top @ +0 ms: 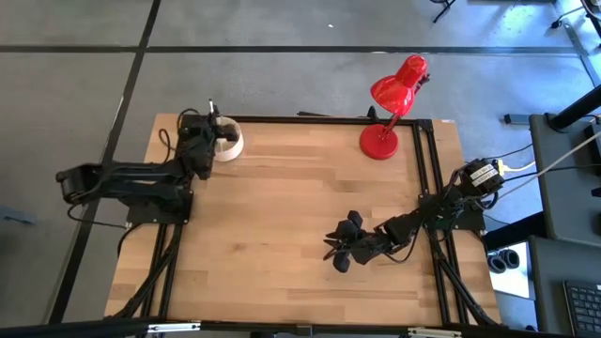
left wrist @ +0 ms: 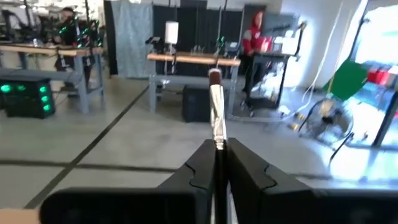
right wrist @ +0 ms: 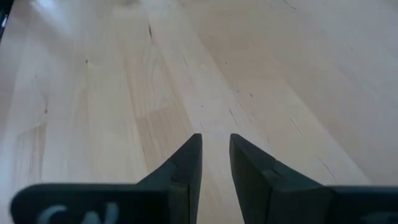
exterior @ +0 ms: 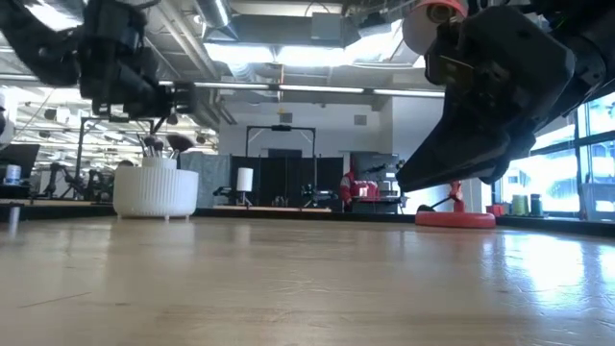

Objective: Put items in baskets/containers
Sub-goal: Put the eyeshadow brush into the white pen holder

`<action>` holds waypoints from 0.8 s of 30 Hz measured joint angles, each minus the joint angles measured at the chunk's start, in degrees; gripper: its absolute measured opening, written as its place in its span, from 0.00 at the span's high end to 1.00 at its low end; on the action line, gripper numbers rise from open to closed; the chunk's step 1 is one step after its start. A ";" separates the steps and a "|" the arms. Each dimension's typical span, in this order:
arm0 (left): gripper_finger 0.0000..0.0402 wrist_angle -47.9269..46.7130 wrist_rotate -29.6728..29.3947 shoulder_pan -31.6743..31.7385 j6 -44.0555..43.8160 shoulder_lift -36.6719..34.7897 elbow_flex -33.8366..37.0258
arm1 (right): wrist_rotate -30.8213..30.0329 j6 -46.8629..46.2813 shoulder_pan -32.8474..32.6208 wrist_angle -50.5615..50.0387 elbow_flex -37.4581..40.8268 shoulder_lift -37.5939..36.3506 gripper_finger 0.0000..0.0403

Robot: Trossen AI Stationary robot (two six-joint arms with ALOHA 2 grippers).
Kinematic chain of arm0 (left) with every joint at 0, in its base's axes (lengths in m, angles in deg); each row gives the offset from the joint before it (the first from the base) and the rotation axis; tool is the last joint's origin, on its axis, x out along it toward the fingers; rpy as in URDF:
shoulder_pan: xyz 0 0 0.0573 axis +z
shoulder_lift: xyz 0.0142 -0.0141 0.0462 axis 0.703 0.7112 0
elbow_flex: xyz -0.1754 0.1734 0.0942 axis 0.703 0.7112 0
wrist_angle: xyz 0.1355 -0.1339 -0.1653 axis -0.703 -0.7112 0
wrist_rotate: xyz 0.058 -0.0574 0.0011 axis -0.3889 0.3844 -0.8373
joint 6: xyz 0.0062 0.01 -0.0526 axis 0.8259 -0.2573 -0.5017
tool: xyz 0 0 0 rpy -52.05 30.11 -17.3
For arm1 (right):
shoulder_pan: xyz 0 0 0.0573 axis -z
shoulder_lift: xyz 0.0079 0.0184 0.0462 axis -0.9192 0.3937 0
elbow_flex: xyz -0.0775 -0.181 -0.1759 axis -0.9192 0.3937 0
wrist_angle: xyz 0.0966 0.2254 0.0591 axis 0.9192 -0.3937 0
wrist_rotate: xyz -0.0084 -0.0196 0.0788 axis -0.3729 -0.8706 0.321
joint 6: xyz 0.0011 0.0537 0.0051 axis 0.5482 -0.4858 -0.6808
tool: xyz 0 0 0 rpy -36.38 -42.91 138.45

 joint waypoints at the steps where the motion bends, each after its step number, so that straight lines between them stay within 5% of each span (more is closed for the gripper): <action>1: 0.93 3.91 0.46 0.61 1.02 0.71 1.25 | 0.00 0.66 0.00 0.00 0.00 0.01 0.80; 6: 0.93 18.64 5.12 2.96 5.30 3.27 5.25 | -0.01 2.53 0.00 -0.01 0.00 0.01 0.80; 13: 0.93 24.78 13.58 7.12 5.98 9.03 5.59 | 0.00 3.80 0.38 0.00 0.00 0.01 0.80; 24: 0.93 36.86 18.15 12.30 5.61 19.24 5.57 | -0.02 5.16 0.72 0.00 -0.02 0.01 0.80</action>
